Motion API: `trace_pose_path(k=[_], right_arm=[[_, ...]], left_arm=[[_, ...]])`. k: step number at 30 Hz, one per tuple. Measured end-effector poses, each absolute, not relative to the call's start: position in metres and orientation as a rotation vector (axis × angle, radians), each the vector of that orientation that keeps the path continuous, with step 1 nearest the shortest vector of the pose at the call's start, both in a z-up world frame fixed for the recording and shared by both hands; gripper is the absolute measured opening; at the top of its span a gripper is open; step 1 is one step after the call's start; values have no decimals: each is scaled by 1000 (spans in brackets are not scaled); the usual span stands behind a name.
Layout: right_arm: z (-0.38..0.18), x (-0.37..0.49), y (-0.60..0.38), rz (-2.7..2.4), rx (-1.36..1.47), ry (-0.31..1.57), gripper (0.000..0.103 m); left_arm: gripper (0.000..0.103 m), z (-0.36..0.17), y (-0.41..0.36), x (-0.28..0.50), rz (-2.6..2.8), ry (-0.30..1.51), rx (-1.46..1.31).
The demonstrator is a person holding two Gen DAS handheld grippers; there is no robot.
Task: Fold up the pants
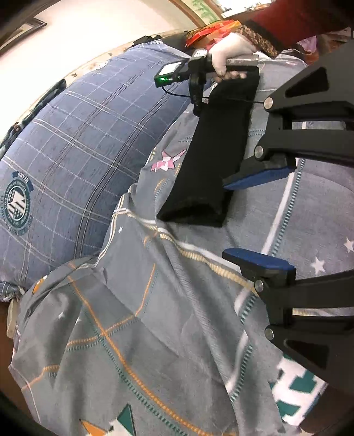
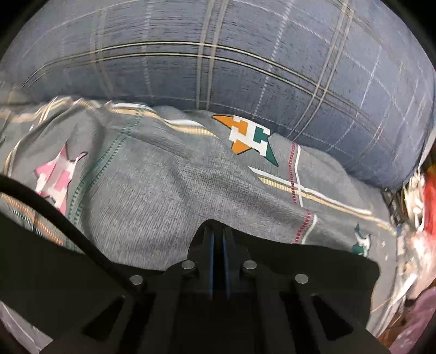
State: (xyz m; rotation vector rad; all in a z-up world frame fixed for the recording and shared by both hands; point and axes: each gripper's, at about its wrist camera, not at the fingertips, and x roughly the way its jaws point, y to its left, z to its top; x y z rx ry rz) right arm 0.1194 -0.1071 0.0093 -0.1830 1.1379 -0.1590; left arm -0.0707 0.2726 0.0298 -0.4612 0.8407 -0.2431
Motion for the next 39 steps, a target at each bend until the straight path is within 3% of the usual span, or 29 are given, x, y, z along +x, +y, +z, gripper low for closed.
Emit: trace_pose_path(k=[3,6,9,10,20,22,23,24,25,32,39], right_arm=[[1,122,-114,-145,-115,1149,14],[21,106,-96,-194,-195,1055,30],[47,83,-55,-131,-288,932,61],[54,74,-34,-48,-292,907,64],[31,69,142,460,-193,1069,64],[18,73,169,464,-264,1090,60],[8,75,180,434,-323,1107,51],[1,77,181,409,-362,1120,15],[-7,80,185,390,-388,1148,2],[28,89,176,322,-270,1061,2],[-4,108,192,291,-316,1122,4]], left_arm=[[45,30,281,-75,-226,834,-479],[49,30,290,-78,-210,823,-500],[49,25,292,-79,-211,824,-528],[49,25,292,-79,-216,826,-533],[50,26,302,-94,-238,804,-569],[50,25,309,-97,-240,799,-592],[50,24,312,-99,-241,796,-604],[50,23,316,-99,-243,795,-613],[50,22,319,-101,-245,791,-625],[50,16,334,-103,-260,779,-673],[50,16,348,-112,-261,758,-701]])
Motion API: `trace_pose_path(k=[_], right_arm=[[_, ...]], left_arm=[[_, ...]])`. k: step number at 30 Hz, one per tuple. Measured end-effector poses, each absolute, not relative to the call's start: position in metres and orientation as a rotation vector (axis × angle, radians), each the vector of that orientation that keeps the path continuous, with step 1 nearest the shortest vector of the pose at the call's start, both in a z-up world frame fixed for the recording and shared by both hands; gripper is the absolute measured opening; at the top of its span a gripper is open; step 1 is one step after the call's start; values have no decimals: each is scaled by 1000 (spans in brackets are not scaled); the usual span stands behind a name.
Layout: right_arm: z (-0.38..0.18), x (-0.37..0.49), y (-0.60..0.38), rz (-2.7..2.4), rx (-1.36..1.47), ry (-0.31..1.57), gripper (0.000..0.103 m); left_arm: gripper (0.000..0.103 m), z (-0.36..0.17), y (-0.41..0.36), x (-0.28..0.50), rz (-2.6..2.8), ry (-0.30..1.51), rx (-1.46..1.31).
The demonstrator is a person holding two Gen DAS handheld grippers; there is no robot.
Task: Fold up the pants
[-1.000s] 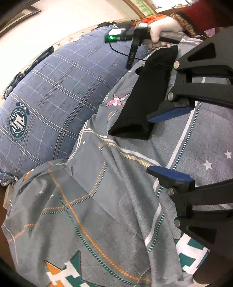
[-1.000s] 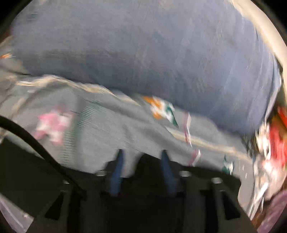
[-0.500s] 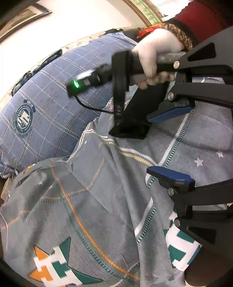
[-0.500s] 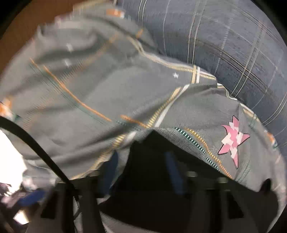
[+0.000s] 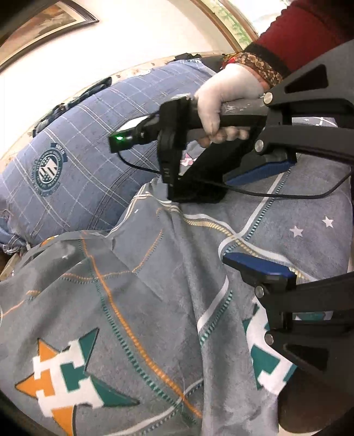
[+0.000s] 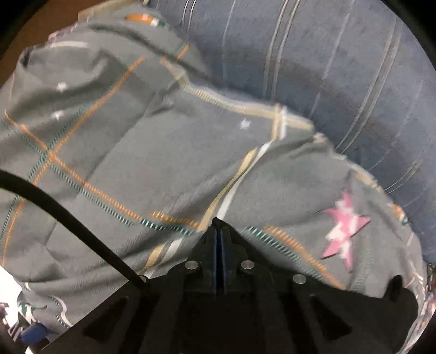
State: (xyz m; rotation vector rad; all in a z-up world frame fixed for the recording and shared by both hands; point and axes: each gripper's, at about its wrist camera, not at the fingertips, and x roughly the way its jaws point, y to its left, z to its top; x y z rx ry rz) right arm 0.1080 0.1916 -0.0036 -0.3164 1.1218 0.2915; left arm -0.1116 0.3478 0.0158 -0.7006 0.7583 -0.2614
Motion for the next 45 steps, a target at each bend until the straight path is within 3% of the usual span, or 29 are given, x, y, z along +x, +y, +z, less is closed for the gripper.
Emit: trace_pose_path(k=[2,3,4,6,12,14,17,19,25,32,39,44,45], right_arm=[[-5,105,188,274,-308,1151,13],[-4,104,188,265,-315,1158,31],[-4,102,189,256,-330,1167,55],[-4,95,193,234,-377,1163,66],[-21,77,208,193,-517,1146,69],[-20,76,203,213,-504,1154,66],[-16,74,186,254,-448,1175,38],[-8,72,173,301,-362,1179,10],[24,60,140,367,-156,1106,10],[57,38,30,336,179,1011,10],[21,19,-117,151,415,1019,10],[-8,22,-148,190,466,1045,22],[-6,20,-153,187,484,1030,30]], left_arm=[[52,16,353,-114,-253,748,-709],[52,15,355,-115,-248,746,-714],[52,14,357,-115,-244,746,-722],[52,13,358,-114,-243,749,-736],[52,19,353,-119,-243,742,-712],[52,21,353,-121,-242,740,-706],[52,23,353,-124,-230,738,-702],[52,25,351,-125,-226,742,-700],[52,42,331,-130,-238,755,-638],[53,59,294,-130,-256,785,-557],[53,63,234,-118,-332,861,-469],[53,71,189,-117,-380,902,-388],[54,74,183,-117,-380,902,-364]])
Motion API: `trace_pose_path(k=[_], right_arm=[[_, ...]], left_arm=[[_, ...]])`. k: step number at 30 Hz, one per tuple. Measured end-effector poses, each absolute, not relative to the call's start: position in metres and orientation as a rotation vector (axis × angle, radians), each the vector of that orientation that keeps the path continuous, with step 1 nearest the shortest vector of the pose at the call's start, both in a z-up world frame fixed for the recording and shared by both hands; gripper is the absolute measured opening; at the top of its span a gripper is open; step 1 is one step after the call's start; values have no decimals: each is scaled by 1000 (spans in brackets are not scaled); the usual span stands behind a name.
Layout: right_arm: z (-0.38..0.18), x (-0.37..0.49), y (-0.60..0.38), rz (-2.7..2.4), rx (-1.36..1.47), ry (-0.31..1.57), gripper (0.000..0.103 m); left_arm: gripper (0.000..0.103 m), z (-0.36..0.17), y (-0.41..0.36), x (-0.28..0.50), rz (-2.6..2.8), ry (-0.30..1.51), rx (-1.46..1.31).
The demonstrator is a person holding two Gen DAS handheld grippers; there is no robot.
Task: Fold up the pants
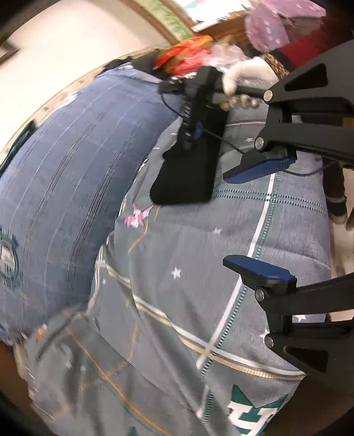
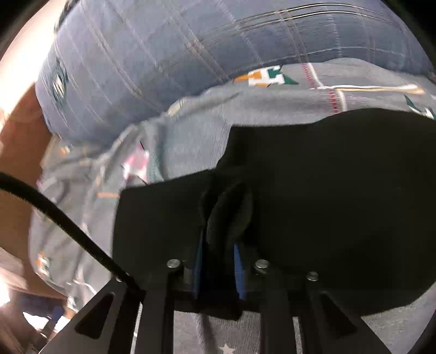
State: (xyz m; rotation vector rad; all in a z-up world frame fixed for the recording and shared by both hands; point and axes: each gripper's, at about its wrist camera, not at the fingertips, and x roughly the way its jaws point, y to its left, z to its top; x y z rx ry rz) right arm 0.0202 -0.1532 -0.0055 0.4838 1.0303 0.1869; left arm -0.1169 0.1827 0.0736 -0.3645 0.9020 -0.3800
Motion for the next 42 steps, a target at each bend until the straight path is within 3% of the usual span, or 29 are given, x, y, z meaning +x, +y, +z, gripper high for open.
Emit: trace_pose_path(k=[1,7,11,14,15,16,17,18,20,21,22,26,34,36,37,38,42], right_arm=[[1,15,-160,166,498,997,38],[40,-8,-176,239,528,799,40],[24,-1,-158,478,633,827,40],[-13,20,-160,343,618,920,40],[-23,22,-166,256,601,944,18],[-31,21,-176,235,653,916,8],[-35,18,-183,246,710,908,8],[-36,14,-189,256,765,903,9],[-28,3,-194,233,741,876,21],[-21,-6,-196,222,699,852,35],[-16,-15,-197,225,686,838,42],[-9,-41,-211,225,677,804,43],[-10,-104,-246,183,691,764,43],[-14,-116,-254,166,703,771,43],[-16,-119,-256,157,706,776,43],[-18,-124,-260,140,709,783,43],[-23,-137,-270,97,721,789,43]], left_arm=[[54,76,177,-117,-380,902,-335],[54,74,154,-99,-369,932,-281],[54,71,133,-99,-398,957,-276],[54,69,126,-103,-400,972,-259],[54,68,126,-104,-394,976,-259],[54,68,126,-104,-390,979,-260],[54,68,127,-103,-384,984,-262],[54,68,127,-101,-382,986,-263],[55,69,125,-92,-378,987,-263],[55,69,123,-85,-383,979,-259],[57,70,119,-78,-387,970,-252],[59,60,96,-30,-430,970,-258],[60,2,44,62,-485,1156,-271],[52,3,32,63,-468,1141,-214],[35,6,29,61,-470,1132,-197],[29,11,29,58,-482,1126,-205],[21,25,42,51,-477,1114,-207]])
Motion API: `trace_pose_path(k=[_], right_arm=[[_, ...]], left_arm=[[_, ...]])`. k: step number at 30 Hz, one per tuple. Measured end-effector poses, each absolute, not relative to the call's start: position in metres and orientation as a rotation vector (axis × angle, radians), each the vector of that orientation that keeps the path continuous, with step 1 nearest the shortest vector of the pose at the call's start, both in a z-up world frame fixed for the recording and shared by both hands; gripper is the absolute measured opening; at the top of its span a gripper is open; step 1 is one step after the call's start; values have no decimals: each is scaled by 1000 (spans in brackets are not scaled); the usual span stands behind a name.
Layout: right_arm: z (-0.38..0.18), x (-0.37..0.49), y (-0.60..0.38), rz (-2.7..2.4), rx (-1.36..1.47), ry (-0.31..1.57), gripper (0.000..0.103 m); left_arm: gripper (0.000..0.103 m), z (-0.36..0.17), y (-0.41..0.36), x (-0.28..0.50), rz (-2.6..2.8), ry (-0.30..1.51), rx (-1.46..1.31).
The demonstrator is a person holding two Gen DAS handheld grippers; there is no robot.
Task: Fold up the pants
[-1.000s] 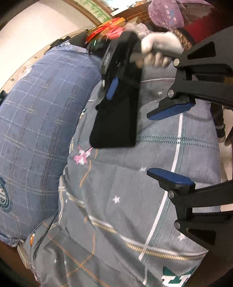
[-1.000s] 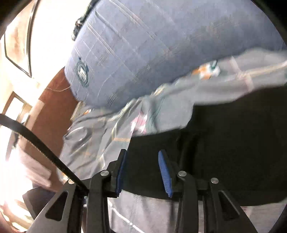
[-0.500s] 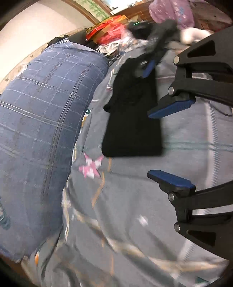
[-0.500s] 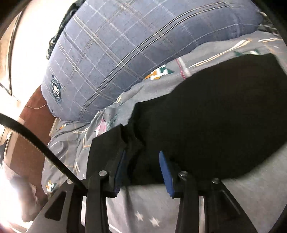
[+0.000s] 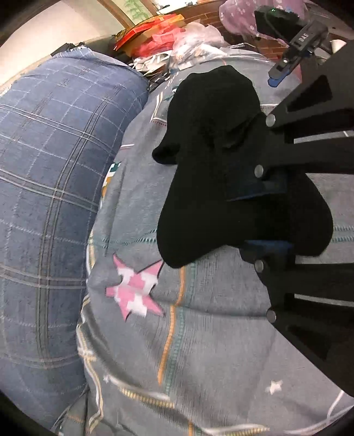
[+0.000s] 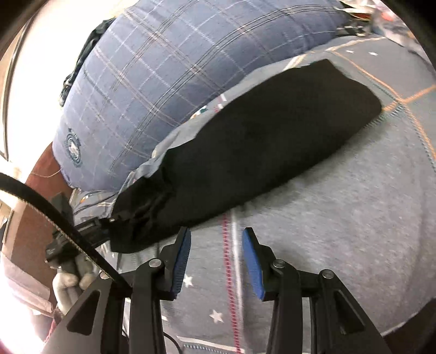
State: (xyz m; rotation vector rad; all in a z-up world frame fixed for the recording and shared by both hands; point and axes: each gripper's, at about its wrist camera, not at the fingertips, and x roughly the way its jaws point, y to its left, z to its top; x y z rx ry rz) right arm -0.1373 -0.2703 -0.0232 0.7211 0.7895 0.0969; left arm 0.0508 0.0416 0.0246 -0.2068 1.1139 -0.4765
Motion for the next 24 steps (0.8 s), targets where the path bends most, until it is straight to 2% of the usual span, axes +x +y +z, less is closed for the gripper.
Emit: trace_pose_path(k=[4,7,11,13,14,15,16,17,24], right_arm=[[-23,-143,-272,69,716,785,43],[-27,-143,-273,62,728,793,43],[-34,-143,-282,29,779,782,43],[-33,-148,-293,7,798,757,48],[-33,-151,-299,-4,802,747,50],[-34,-155,-307,-26,812,731,55],[-34,-158,-315,-43,825,719,57],[-36,-161,-322,-56,842,710,57],[-27,-165,-310,28,822,690,58]], left_arm=[[21,30,70,48,-447,1122,-264],[27,22,84,49,-393,1146,-253],[28,21,108,45,-399,1155,-318],[28,37,113,39,-403,1104,-302],[32,43,113,37,-407,1086,-287],[36,51,111,35,-413,1063,-261],[42,58,107,34,-418,1046,-233],[44,62,103,33,-422,1035,-212],[45,40,33,41,-524,1074,-152]])
